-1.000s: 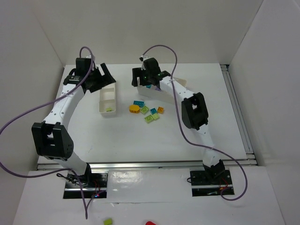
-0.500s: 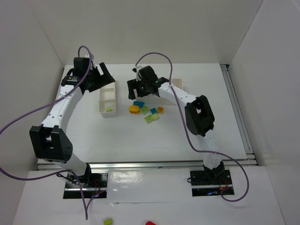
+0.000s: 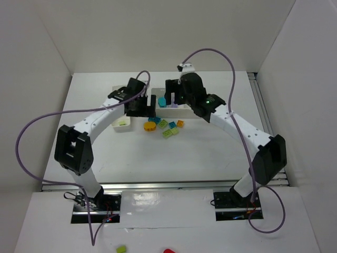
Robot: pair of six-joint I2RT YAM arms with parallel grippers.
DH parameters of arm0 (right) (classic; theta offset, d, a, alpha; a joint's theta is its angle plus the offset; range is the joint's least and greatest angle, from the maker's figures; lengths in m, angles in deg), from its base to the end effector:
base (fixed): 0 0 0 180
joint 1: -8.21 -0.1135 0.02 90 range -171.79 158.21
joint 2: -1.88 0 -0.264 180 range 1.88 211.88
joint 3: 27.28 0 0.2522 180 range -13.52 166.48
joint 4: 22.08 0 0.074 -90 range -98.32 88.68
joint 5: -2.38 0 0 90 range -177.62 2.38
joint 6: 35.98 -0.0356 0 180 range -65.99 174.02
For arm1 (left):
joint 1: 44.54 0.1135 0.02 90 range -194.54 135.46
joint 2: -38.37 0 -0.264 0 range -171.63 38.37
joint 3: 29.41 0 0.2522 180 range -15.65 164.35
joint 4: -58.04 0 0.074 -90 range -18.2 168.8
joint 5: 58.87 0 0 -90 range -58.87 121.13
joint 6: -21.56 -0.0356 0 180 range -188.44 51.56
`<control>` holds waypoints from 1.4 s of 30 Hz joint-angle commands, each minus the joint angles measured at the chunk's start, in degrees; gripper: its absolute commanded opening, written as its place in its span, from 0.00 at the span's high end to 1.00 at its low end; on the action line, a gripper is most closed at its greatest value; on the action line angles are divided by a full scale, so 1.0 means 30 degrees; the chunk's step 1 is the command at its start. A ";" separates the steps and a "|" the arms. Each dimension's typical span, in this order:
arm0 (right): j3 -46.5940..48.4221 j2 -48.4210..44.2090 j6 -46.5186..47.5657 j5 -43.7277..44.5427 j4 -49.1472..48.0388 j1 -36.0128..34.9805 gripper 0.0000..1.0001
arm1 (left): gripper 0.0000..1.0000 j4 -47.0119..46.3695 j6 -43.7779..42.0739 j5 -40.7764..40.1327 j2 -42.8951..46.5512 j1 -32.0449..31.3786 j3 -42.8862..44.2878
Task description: Sort the legos into containers by color
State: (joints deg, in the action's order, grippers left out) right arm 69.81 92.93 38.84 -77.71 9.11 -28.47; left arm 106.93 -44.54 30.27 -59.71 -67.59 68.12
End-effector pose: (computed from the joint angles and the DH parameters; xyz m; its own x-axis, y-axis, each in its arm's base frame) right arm 0.3039 0.2187 0.3576 -0.4503 -0.0138 -0.8928 -0.3581 0.9187 0.1664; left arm 0.3504 -0.1485 0.2892 -0.7941 -0.1024 -0.5991 0.0665 0.9652 -0.2530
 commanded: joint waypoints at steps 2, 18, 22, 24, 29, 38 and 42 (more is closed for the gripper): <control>-0.1058 -0.0788 -0.0768 0.2148 0.1188 0.0305 0.12 | 0.01 0.0241 -0.0058 -0.1238 -0.0527 -0.0315 -0.0500; 0.2658 0.7000 0.2714 0.1737 0.1602 -0.3943 0.06 | 0.03 0.0767 0.1379 0.1077 0.5478 0.6391 -0.3078; 0.4623 0.9401 0.3156 0.0656 0.1426 -0.3943 0.05 | 0.03 0.0945 0.1379 0.1896 0.5681 0.7182 -0.3430; 0.5414 1.0019 0.3156 0.0475 0.1192 -0.3943 0.05 | 0.03 0.0945 0.1379 0.1899 0.5683 0.7185 -0.3664; 0.6764 1.1927 0.3156 0.0299 0.1369 -0.3943 0.05 | 0.03 0.0945 0.1379 0.2251 0.5683 0.7360 -0.3840; 0.4337 1.0937 0.2485 -0.0494 0.1192 -0.4878 0.06 | 0.03 0.0769 0.1203 0.2425 0.5683 0.7360 -0.4016; 0.1759 0.9525 0.2306 -0.1308 0.0254 -0.5349 0.09 | 0.03 0.0566 0.1203 0.2426 0.5507 0.7360 -0.4016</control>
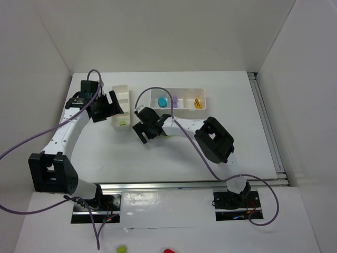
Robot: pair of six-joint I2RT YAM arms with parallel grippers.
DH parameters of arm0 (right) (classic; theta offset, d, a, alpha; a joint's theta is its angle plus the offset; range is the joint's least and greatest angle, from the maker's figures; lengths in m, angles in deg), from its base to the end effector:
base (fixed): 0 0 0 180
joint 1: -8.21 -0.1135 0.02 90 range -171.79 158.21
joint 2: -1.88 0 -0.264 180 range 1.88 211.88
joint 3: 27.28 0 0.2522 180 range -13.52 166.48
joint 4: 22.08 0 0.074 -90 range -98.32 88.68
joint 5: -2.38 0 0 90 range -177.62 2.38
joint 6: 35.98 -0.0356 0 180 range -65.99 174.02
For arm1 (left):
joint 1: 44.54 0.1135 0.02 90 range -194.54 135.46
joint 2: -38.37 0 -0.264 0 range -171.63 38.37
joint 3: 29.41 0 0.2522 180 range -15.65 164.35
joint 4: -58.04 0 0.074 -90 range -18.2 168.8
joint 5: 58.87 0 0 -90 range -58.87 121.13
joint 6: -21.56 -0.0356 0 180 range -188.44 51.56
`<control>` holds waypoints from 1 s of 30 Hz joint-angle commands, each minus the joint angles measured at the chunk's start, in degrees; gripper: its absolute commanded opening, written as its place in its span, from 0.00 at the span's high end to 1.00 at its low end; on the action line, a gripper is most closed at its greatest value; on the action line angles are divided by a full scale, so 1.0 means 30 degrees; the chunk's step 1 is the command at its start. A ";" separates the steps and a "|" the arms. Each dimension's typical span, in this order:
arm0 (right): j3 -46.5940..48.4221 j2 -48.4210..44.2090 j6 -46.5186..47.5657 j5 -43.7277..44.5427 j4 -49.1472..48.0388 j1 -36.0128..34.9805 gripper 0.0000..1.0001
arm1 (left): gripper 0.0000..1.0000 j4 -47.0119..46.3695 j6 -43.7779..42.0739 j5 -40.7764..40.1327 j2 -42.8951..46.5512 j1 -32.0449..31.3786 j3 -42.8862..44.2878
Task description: Sort the legos into containers by color
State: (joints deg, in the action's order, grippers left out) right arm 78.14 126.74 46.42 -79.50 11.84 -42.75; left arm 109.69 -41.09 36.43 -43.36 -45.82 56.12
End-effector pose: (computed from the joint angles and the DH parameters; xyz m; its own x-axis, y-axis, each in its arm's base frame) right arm 0.3024 0.3649 0.1585 -0.5956 -0.5266 -0.6065 -0.6427 0.7654 -0.0334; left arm 0.3070 -0.0101 0.3103 -0.6970 -0.4420 -0.5646 -0.2657 0.8906 -0.3691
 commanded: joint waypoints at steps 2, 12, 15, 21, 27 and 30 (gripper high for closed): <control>-0.1285 -0.1951 0.0010 -0.1763 -0.0657 -0.0766 0.10 | 0.03 -0.0354 0.0052 0.0548 -0.0146 0.0104 -0.0016; 0.1200 -0.0200 -0.0222 0.0428 0.0892 -0.0389 0.02 | 0.03 -0.0354 -0.0124 0.0548 -0.0148 0.0104 -0.0016; 0.1996 0.0012 -0.0398 0.0196 0.1980 -0.0182 0.00 | 0.03 -0.0354 -0.0124 0.0548 0.0057 0.0104 -0.0016; 0.0327 -0.0459 -0.0226 -0.0685 0.1160 0.0608 0.00 | 0.03 -0.0354 -0.0124 0.0548 0.0057 0.0104 -0.0016; 0.2051 0.0773 0.0888 -0.1533 -0.0127 0.0785 0.00 | 0.03 -0.0354 -0.0124 0.0548 0.0262 0.0280 0.0160; 0.3162 0.1650 0.1067 -0.1972 -0.0596 0.0785 0.03 | 0.03 -0.0354 -0.0124 0.0548 0.0262 0.0280 0.0160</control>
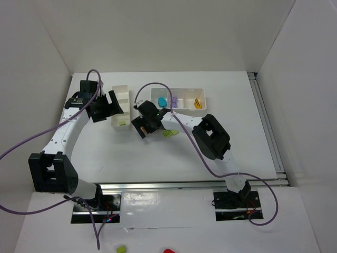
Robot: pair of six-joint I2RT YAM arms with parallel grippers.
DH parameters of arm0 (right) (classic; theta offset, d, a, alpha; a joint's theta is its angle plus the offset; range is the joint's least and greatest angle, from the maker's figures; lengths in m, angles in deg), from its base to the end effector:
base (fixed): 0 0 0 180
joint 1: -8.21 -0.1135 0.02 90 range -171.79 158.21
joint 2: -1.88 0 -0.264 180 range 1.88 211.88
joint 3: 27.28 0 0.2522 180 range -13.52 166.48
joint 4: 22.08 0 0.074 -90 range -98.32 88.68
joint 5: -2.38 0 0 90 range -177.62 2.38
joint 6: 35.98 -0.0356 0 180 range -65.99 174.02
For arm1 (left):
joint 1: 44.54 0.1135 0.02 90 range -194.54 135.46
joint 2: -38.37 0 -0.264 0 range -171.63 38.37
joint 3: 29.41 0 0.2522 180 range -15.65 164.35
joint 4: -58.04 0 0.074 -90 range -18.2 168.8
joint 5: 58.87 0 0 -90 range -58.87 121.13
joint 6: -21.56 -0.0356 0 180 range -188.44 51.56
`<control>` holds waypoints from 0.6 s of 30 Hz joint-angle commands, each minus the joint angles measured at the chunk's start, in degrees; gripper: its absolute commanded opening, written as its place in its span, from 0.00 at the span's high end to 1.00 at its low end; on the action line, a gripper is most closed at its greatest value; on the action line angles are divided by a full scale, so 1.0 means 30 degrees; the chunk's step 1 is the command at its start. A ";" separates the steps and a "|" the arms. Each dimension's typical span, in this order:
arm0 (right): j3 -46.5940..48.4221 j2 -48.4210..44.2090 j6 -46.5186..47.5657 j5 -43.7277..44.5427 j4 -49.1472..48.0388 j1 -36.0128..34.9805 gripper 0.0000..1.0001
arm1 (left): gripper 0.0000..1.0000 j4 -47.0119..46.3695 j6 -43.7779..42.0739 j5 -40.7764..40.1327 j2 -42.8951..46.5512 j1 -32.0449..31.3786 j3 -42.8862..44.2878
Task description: Sort the legos into containers by color
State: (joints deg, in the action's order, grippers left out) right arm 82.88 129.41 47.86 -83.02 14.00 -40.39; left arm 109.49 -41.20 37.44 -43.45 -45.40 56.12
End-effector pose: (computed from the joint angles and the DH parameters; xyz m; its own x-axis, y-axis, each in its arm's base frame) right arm 0.3240 0.3632 0.1596 -0.6050 -0.5245 -0.5990 -0.6550 0.7557 -0.0002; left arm 0.3076 -0.0085 0.3102 -0.6986 -0.4445 -0.5607 -0.2597 0.8877 -0.3801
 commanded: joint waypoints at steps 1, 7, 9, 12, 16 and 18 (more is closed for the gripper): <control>0.1935 0.0966 0.0586 -0.0801 -0.1319 -0.0002 0.05 | 0.03 -0.0289 -0.0087 0.0387 0.0291 0.0141 0.0160; 0.3169 0.1584 0.0586 -0.1241 -0.1319 -0.0177 0.26 | 0.03 -0.0289 -0.0087 0.0388 0.0291 0.0141 0.0160; 0.3169 0.1146 0.0586 -0.0803 -0.0826 -0.0351 0.35 | 0.03 -0.0289 -0.0087 0.0388 0.0291 0.0141 0.0160; 0.2850 -0.0519 0.0149 0.0105 -0.0120 -0.0353 0.53 | 0.03 -0.0289 -0.0263 0.0564 0.0291 0.0141 0.0334; -0.0160 -0.4531 -0.0438 0.1510 -0.0673 -0.0353 0.59 | 0.03 -0.0289 -0.0644 0.0738 -0.0293 -0.0414 0.0509; -0.1364 -0.6497 -0.0848 0.2506 -0.0240 0.0376 0.59 | 0.04 -0.0289 -0.0644 0.0914 -0.0905 -0.1057 0.0714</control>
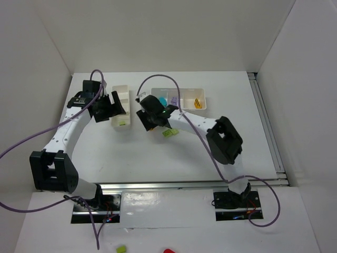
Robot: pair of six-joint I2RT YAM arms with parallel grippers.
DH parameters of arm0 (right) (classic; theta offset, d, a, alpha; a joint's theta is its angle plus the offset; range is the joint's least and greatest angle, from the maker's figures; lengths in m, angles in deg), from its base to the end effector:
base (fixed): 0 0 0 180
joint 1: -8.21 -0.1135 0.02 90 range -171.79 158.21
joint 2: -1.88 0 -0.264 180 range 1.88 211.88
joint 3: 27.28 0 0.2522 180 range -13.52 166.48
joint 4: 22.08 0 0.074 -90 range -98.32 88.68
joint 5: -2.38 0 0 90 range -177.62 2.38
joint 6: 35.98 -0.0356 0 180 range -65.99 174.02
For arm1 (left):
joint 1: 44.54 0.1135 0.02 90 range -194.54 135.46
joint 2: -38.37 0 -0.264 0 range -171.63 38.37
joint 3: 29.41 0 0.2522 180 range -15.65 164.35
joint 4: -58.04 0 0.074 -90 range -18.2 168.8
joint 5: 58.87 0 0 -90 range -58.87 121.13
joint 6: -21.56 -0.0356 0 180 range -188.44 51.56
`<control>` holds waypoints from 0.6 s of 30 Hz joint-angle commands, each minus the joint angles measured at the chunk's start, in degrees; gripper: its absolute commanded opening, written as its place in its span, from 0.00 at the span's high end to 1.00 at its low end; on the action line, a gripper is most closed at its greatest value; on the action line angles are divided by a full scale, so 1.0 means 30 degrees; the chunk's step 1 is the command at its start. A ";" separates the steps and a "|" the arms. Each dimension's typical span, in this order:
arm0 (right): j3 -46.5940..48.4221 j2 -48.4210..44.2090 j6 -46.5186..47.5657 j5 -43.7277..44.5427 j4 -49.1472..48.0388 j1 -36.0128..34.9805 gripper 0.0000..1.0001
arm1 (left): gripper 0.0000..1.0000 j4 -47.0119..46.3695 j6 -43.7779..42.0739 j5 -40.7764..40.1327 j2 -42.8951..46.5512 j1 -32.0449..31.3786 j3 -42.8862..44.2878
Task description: Sort the legos into containers by color
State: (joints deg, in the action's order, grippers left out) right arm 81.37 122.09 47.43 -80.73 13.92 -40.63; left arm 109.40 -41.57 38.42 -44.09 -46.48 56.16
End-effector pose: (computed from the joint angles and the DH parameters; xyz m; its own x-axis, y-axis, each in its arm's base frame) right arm 0.3150 0.3538 0.2104 -0.5622 -0.4700 -0.6805 -0.6338 0.7734 -0.0105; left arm 0.3096 -0.0150 0.3073 -0.7185 -0.4242 -0.5512 -0.2317 0.8932 -0.3854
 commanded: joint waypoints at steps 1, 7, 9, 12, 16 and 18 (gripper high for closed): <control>-0.1188 -0.4555 -0.0907 0.2121 0.0055 0.1127 0.59 | 0.04 -0.0260 -0.0694 0.0588 -0.0988 -0.1022 0.0876; -0.3386 -0.7517 -0.2576 0.4438 0.0643 0.4409 0.58 | 0.04 -0.0289 0.0007 0.0383 -0.2571 -0.4332 0.1551; -0.3594 -0.7519 -0.2929 0.4643 0.0643 0.5903 0.58 | 0.04 -0.0463 0.0212 0.0383 -0.3507 -0.5442 0.1756; -0.2483 -0.6614 -0.3253 0.4617 0.1054 0.7545 0.57 | 0.01 -0.0465 -0.0225 0.0209 -0.5118 -0.6674 0.2633; -0.0813 -0.4304 -0.3253 0.4352 0.0704 0.8516 0.57 | 0.01 -0.0465 0.0007 -0.0203 -0.7199 -0.7265 0.4095; 0.0241 -0.3538 -0.3077 0.4002 0.0702 0.9128 0.57 | 0.01 -0.0670 0.0300 -0.0699 -0.7815 -0.7470 0.4479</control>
State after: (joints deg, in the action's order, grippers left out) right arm 77.04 109.02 38.62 -68.14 15.62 -14.16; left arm 108.31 -41.22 38.42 -65.51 -68.70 66.50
